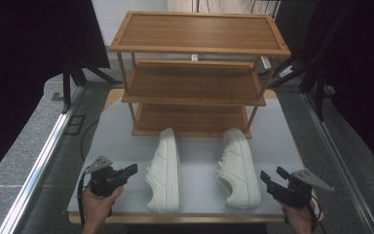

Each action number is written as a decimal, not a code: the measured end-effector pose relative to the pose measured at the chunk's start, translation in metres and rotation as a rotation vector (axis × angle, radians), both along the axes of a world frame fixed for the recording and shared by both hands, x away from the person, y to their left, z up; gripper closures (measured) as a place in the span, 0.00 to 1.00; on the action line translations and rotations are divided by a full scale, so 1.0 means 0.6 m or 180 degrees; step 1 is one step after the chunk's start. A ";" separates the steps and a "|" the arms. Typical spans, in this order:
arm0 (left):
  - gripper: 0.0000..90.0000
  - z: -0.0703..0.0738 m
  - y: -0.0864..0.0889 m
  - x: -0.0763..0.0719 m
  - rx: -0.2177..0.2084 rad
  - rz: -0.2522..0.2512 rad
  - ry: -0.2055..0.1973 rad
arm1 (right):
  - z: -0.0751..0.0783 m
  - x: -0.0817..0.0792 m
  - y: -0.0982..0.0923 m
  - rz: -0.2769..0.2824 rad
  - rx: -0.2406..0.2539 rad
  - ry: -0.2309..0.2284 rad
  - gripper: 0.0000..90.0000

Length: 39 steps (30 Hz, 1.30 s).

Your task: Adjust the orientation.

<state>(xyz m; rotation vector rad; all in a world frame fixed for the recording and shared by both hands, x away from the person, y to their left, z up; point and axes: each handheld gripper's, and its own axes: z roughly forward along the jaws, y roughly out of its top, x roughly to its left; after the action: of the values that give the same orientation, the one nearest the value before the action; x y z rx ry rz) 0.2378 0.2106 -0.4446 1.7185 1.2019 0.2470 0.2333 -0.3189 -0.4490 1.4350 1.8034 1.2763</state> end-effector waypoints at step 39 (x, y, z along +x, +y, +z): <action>0.99 -0.014 -0.050 -0.030 0.0051 -0.0242 0.0143 | -0.001 0.003 0.003 0.0019 0.0008 0.0011 0.35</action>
<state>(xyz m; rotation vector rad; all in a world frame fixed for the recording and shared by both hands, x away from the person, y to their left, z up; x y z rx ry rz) 0.2197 0.1804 -0.4531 1.7882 1.1671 0.1735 0.2351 -0.3170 -0.4498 1.4350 1.8103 1.2803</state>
